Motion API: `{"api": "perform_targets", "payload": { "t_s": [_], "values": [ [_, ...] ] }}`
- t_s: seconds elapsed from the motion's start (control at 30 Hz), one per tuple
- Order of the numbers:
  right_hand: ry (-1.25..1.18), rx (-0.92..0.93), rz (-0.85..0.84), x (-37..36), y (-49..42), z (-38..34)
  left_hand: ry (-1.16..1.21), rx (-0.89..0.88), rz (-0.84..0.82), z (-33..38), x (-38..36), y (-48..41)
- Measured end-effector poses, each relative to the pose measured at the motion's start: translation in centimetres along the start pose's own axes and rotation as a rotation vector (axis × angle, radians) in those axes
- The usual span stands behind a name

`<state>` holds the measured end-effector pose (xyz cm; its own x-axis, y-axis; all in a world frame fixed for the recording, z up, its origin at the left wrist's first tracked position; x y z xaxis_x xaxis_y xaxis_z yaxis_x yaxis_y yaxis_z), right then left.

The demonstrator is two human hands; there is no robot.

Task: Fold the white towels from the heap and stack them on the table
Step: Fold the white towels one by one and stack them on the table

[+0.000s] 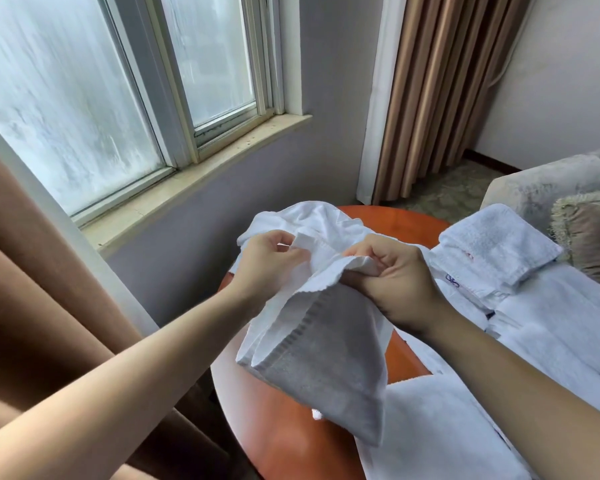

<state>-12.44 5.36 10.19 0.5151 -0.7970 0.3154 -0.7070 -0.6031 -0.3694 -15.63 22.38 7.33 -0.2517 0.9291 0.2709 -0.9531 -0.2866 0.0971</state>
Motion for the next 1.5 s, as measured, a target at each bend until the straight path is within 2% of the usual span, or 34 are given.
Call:
{"api": "perform_targets", "payload": {
  "t_s": [0.1, 0.2, 0.27, 0.43, 0.6, 0.73, 0.83, 1.0, 1.13, 1.27, 1.43, 1.5],
  "values": [
    [0.035, -0.021, -0.025, -0.4, -0.3, -0.1, -0.025, -0.031, -0.074, 0.5, -1.1, 0.3],
    [0.014, -0.057, 0.011, 0.0, -0.3, 0.1, -0.036, -0.147, -0.186, 1.6, -2.7, 1.3],
    [-0.003, -0.066, 0.009, 0.3, -0.3, 0.2, -0.096, -0.216, -0.181, 2.3, -2.6, 2.1],
    [0.009, -0.078, -0.047, 0.0, -0.2, 0.3, -0.27, -0.236, -0.23, 2.6, -2.9, 3.1],
    [0.027, -0.096, -0.045, 0.3, -0.1, 0.3, -0.114, -0.264, -0.352, 3.1, -3.8, 4.0],
    [-0.001, -0.092, -0.032, 0.1, 0.1, 0.2, 0.004, -0.21, -0.322, 2.3, -3.7, 3.3],
    [0.0, -0.115, -0.03, 0.0, 0.2, 0.5, -0.02, -0.191, -0.286, 2.0, -3.7, 3.1],
    [0.062, -0.149, -0.013, 0.4, 0.2, 0.5, -0.021, -0.214, -0.107, 2.0, -2.5, 2.5],
    [0.08, -0.207, -0.067, 0.3, 0.0, 1.1, 0.059, -0.218, -0.137, 2.0, -2.6, 2.5],
    [0.155, -0.174, -0.061, 0.1, -0.2, 0.6, 0.109, -0.206, -0.194, 2.1, -3.4, 2.7],
    [0.255, -0.202, -0.195, -0.8, -0.1, 0.4, 0.184, -0.181, -0.22, 1.5, -2.9, 2.8],
    [0.258, -0.195, -0.193, -0.9, 0.0, 0.3, 0.18, -0.189, -0.218, 1.9, -2.8, 3.1]
  ]
}}
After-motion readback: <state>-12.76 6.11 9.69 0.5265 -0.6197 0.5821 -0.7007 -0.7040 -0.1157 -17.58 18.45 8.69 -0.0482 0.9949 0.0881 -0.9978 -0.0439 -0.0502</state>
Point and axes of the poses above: each hand's wrist, its own y-axis away from the middle knuckle, its own x-axis out of the back of the hand, z = x × y, the point moved 9 cm from there along -y, towards the middle knuckle, and after that the axes turned 10 degrees about -z, right-handed, at the moved point
